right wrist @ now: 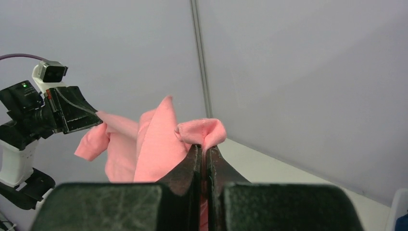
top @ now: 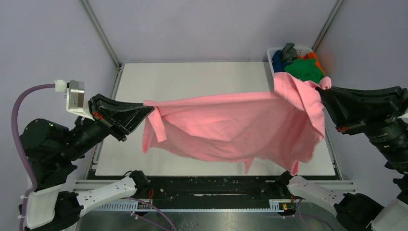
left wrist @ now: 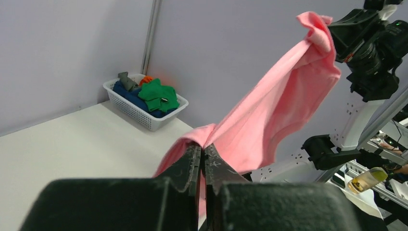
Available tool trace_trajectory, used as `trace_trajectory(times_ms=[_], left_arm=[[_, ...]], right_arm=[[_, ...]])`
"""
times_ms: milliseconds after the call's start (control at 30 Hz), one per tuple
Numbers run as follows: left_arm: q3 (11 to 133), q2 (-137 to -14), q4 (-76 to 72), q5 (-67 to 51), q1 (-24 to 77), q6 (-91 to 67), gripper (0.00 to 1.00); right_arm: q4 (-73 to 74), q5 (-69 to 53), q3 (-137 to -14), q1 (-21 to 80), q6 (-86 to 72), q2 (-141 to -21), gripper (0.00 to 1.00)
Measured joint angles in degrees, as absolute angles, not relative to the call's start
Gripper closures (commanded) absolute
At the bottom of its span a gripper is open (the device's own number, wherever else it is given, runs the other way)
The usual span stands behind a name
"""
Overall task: Fold and stack the t-shirts
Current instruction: Flatten out the tshirt
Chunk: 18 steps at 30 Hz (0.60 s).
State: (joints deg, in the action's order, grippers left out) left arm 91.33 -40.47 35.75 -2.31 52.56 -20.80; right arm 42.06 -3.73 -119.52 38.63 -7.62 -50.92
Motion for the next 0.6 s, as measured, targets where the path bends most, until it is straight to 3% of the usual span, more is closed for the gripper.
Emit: trace_trajectory(times_ms=[200,267,367,533,600], left_arm=[[91.2,-43.5,36.8,3.8,52.6,-20.0,0.97],[90.1,-44.8,37.1,9.5,52.6,-19.9,0.90],[86.3,-47.5,38.6,21.5,52.4,-21.2,0.90],[77.3,-57.2,40.6,27.1,42.7,-25.5,0.98],[73.1,-62.7,39.1,24.3,35.6,-26.4,0.85]], right_arm=[[43.9,3.1,-121.2,38.7,-2.9,-54.6,1.00],[41.7,9.1,-116.2,38.7,-0.4,-55.8,1.00],[35.7,18.6,-105.4,38.5,3.6,-58.0,1.00],[26.7,20.9,-89.7,30.9,4.9,-65.8,1.00],[22.6,18.3,-83.3,26.6,3.9,-69.9,1.00]])
